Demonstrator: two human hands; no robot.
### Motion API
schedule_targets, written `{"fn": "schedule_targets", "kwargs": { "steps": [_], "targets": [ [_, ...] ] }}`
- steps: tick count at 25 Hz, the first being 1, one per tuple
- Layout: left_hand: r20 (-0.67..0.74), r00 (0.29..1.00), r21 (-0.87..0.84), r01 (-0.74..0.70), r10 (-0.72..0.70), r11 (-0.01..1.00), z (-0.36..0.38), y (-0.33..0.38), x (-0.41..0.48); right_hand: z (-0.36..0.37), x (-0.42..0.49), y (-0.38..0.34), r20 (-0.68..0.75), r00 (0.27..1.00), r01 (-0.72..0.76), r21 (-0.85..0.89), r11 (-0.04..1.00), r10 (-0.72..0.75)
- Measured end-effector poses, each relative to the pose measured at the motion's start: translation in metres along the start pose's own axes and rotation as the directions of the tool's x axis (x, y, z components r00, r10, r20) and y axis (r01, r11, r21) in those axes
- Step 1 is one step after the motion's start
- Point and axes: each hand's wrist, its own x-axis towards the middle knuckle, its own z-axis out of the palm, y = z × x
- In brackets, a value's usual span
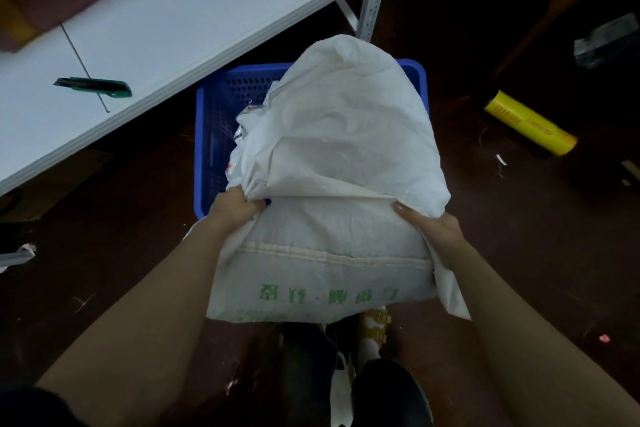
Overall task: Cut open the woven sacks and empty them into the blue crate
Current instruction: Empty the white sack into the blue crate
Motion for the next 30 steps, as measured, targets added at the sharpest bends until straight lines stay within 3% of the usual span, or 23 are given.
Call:
{"fn": "schedule_targets", "kwargs": {
  "steps": [6, 10, 14, 17, 21, 26, 30],
  "targets": [
    [-0.134, 0.991, 0.024, -0.020, 0.023, 1.000, 0.003, -0.002, -0.047, -0.019, -0.037, -0.010, -0.004, 0.998, 0.054, -0.081, 0.995, -0.055],
    [-0.245, 0.969, -0.089, -0.039, 0.016, 0.995, -0.006, 0.010, -0.099, -0.042, -0.071, -0.035, 0.008, 0.990, 0.142, -0.142, 0.980, -0.142],
    [-0.335, 0.937, -0.152, -0.158, 0.099, 0.976, -0.023, 0.021, -0.157, -0.071, -0.112, -0.068, 0.047, 0.964, 0.267, -0.219, 0.938, -0.263],
    [-0.392, 0.916, -0.273, -0.204, 0.084, 0.940, -0.029, 0.027, -0.194, -0.088, -0.138, -0.090, 0.023, 0.917, 0.391, -0.252, 0.885, -0.398],
    [-0.565, 0.825, -0.397, -0.291, 0.018, 0.870, -0.046, 0.041, -0.229, -0.103, -0.171, -0.140, -0.003, 0.807, 0.574, -0.233, 0.785, -0.591],
    [-0.583, 0.811, -0.276, -0.254, 0.049, 0.927, -0.054, 0.046, -0.242, -0.108, -0.188, -0.157, 0.098, 0.811, 0.562, -0.405, 0.721, -0.577],
    [-0.692, 0.722, -0.260, -0.281, 0.025, 0.924, -0.053, 0.037, -0.244, -0.098, -0.190, -0.128, -0.022, 0.756, 0.633, -0.228, 0.739, -0.654]
  ]
}}
